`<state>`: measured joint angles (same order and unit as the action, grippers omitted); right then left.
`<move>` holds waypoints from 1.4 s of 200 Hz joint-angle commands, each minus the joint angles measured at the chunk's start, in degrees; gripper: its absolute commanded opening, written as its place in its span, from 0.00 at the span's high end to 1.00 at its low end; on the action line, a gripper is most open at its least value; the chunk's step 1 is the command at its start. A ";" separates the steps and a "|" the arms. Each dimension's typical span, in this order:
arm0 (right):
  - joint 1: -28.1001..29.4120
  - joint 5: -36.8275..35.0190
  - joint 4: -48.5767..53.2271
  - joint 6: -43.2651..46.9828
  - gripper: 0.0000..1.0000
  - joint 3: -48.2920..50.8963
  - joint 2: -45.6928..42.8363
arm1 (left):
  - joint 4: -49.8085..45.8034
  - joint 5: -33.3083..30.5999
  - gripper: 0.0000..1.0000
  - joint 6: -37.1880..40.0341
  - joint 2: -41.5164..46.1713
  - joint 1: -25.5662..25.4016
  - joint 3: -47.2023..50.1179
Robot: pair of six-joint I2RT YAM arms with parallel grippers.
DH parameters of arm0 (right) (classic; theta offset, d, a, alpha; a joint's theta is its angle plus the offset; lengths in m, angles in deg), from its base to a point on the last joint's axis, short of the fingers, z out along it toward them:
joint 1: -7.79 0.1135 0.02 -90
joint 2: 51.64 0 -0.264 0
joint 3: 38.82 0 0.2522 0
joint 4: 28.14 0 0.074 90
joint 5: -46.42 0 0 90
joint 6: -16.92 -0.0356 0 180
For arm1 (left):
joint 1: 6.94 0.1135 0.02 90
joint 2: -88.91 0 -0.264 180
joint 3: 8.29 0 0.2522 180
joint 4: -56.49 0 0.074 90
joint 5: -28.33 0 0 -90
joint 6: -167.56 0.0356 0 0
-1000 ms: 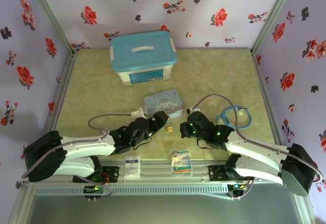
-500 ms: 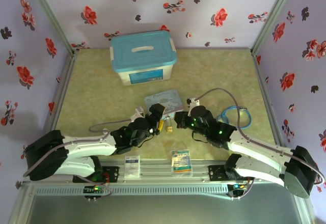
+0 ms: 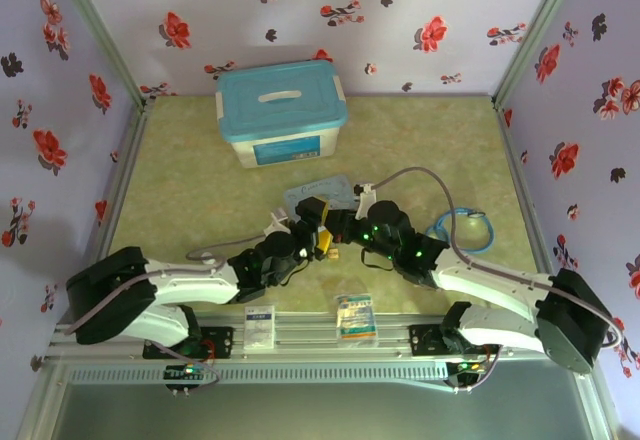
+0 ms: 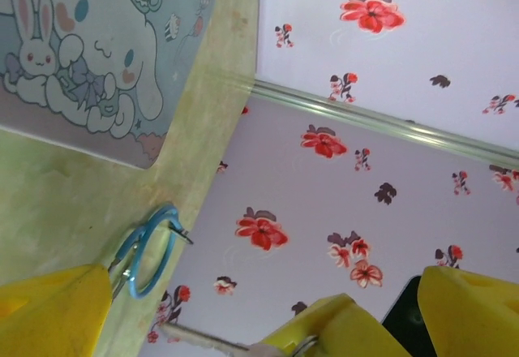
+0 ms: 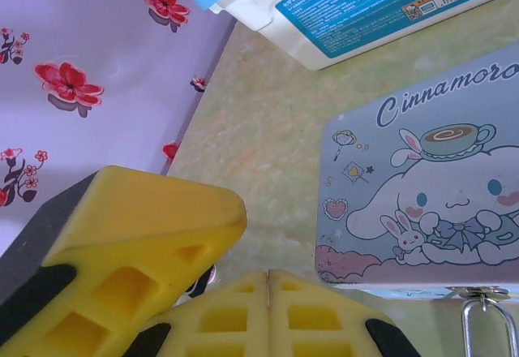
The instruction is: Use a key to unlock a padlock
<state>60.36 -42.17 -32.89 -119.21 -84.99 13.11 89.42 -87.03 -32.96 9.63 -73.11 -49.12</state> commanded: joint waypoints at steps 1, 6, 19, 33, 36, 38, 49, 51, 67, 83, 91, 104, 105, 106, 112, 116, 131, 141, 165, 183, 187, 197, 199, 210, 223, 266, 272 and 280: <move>1.01 1.58 -5.77 -0.98 1.00 0.44 1.74 | 6.08 -1.26 0.06 -1.98 -1.91 -0.45 0.91; 1.18 1.58 -5.59 -0.91 1.00 0.41 2.06 | 6.24 -1.55 0.07 -1.90 -1.84 -0.43 1.11; 1.47 1.58 -5.06 -0.72 1.00 0.57 2.49 | 6.13 -1.99 0.12 -1.43 -1.28 -0.45 1.47; 1.66 1.50 -4.24 -0.54 1.00 1.06 2.34 | 5.95 -2.23 0.20 -0.76 -0.55 -0.45 1.95; 1.70 1.35 -4.01 -0.56 1.00 1.25 2.26 | 5.87 -2.23 0.22 -0.63 -0.41 -0.45 2.07; 1.68 1.21 -3.87 -0.50 1.00 1.35 2.10 | 5.86 -2.25 0.23 -0.54 -0.32 -0.45 2.10; 1.73 0.75 -3.50 -0.52 1.00 2.13 1.39 | 5.59 -2.41 0.29 -0.40 0.11 -0.45 2.61; 1.72 0.65 -3.48 -0.58 1.00 2.31 1.25 | 5.46 -2.43 0.30 -0.40 0.17 -0.45 2.69; 1.75 -0.12 -2.74 -0.55 1.00 3.21 0.10 | 5.01 -2.88 0.37 -0.33 0.76 -0.45 3.61; 1.78 -0.65 -2.44 -0.65 1.00 3.97 -0.87 | 4.19 -3.53 0.42 -0.05 1.45 -0.48 4.13; 1.79 -0.79 -2.50 -0.80 1.00 4.31 -1.16 | 3.45 -3.54 0.45 0.10 1.72 -0.44 4.14; 1.80 -0.79 -2.81 -0.76 1.00 4.54 -1.33 | 3.04 -3.47 0.48 0.20 1.77 -0.45 4.21; 1.81 -0.79 -2.79 -0.74 1.00 4.54 -1.31 | 3.04 -3.47 0.48 0.21 1.77 -0.40 4.22; 1.82 -0.75 -2.78 -0.73 1.00 4.54 -1.30 | 3.05 -3.51 0.48 0.26 1.72 -0.38 4.22; 1.81 -0.77 -2.58 -0.64 1.00 4.41 -1.25 | 3.10 -3.58 0.50 0.38 1.60 -0.32 4.22; 1.75 -0.78 -2.51 -0.56 1.00 4.45 -1.28 | 3.23 -3.56 0.52 0.50 1.56 -0.36 4.22; 1.77 -0.77 -2.60 -0.38 1.00 4.33 -1.03 | 3.47 -3.60 0.57 0.55 1.11 -0.36 4.30; 1.77 -0.79 -2.88 -0.46 1.00 4.36 -0.86 | 3.59 -3.51 0.60 0.74 0.93 -0.36 4.44; 1.79 -0.71 -2.88 -0.21 1.00 4.21 -1.13 | 3.92 -3.66 0.72 0.66 0.81 -0.31 4.90; 1.82 -1.05 -1.23 0.79 1.00 3.80 -1.55 | 3.92 -3.69 0.73 0.82 0.70 -0.10 4.84; 1.82 -1.21 -0.79 1.00 1.00 3.68 -1.62 | 3.83 -3.58 0.73 0.82 0.65 0.04 4.90; 1.79 -1.32 0.06 1.45 1.00 3.32 -1.97 | 3.67 -3.56 0.75 0.70 0.62 0.16 4.99; 1.80 -1.32 0.20 1.52 1.00 3.25 -2.01 | 3.62 -3.55 0.75 0.73 0.65 0.14 5.00; 1.76 -1.23 0.82 1.73 1.00 3.05 -2.31 | 3.41 -3.56 0.78 0.74 0.71 0.23 5.25; 1.78 -1.41 0.86 1.63 1.00 3.20 -2.60 | 2.94 -3.57 0.81 1.19 0.96 0.36 5.36; 1.77 -0.90 -0.50 1.04 1.00 3.75 -2.17 | 1.25 -3.62 0.94 2.78 1.63 0.61 5.11; 1.75 -0.88 -0.56 0.95 1.00 3.79 -2.17 | 1.08 -3.58 0.97 3.24 1.74 0.68 5.10; 1.75 -0.88 -0.49 0.80 1.00 3.88 -2.44 | 0.35 -3.55 1.00 3.92 2.21 0.76 5.01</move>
<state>61.81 -42.28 -32.54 -118.71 -81.16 11.40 91.48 -89.13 -32.08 10.37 -72.87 -44.38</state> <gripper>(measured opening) 0.043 0.036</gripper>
